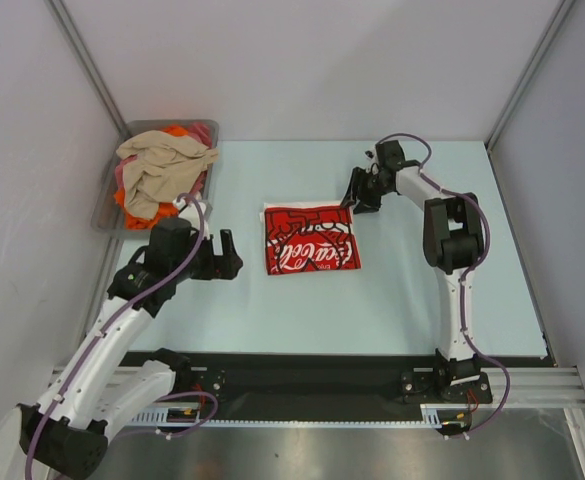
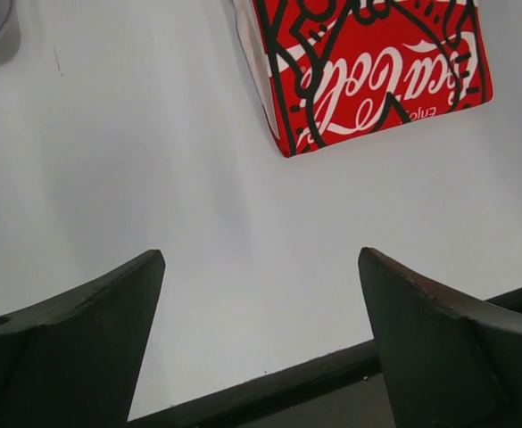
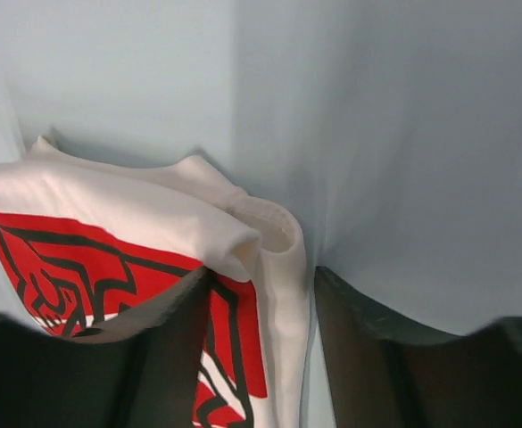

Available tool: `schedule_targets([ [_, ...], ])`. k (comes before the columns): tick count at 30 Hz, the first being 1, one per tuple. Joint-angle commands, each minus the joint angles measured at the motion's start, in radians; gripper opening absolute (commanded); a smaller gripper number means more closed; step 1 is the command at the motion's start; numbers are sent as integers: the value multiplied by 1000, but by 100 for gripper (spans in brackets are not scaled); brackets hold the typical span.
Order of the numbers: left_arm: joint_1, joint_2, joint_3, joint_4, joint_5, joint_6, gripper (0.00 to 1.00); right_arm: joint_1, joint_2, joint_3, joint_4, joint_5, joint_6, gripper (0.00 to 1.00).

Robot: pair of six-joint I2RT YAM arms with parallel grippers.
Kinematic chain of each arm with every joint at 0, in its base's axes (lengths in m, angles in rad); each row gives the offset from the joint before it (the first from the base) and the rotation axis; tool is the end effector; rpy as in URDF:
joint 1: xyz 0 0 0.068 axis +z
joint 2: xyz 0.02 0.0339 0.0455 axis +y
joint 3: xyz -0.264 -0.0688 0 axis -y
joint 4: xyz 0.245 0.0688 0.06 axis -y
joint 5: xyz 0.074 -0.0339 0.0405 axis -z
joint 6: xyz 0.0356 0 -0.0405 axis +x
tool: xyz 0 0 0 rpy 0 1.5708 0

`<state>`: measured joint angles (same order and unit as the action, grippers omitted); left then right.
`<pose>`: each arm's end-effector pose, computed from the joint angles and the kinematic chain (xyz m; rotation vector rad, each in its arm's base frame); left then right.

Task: Fold and stack the t-shirts
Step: Neatly place the folded tshirt to the corner

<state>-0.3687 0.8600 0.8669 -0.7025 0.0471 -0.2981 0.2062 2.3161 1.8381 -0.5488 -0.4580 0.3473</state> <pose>0.1640 -0.0652 0.3050 0.1064 2.2955 -0.4030 0.4852 0.1176 0.1574 0.0149 2.6392 0.7912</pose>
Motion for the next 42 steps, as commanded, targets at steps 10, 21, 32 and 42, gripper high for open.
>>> schedule_targets([
  [10,16,-27,-11,51,39,-3,100,15,-3,-91,148,-90,4,0],
  [21,19,-32,-12,51,39,-4,100,-22,-44,81,-59,599,-120,0],
  [32,20,-30,-14,51,37,-4,100,-168,9,151,108,843,-191,0],
  [42,48,-4,-14,51,40,-3,100,-260,242,538,194,980,-344,0],
])
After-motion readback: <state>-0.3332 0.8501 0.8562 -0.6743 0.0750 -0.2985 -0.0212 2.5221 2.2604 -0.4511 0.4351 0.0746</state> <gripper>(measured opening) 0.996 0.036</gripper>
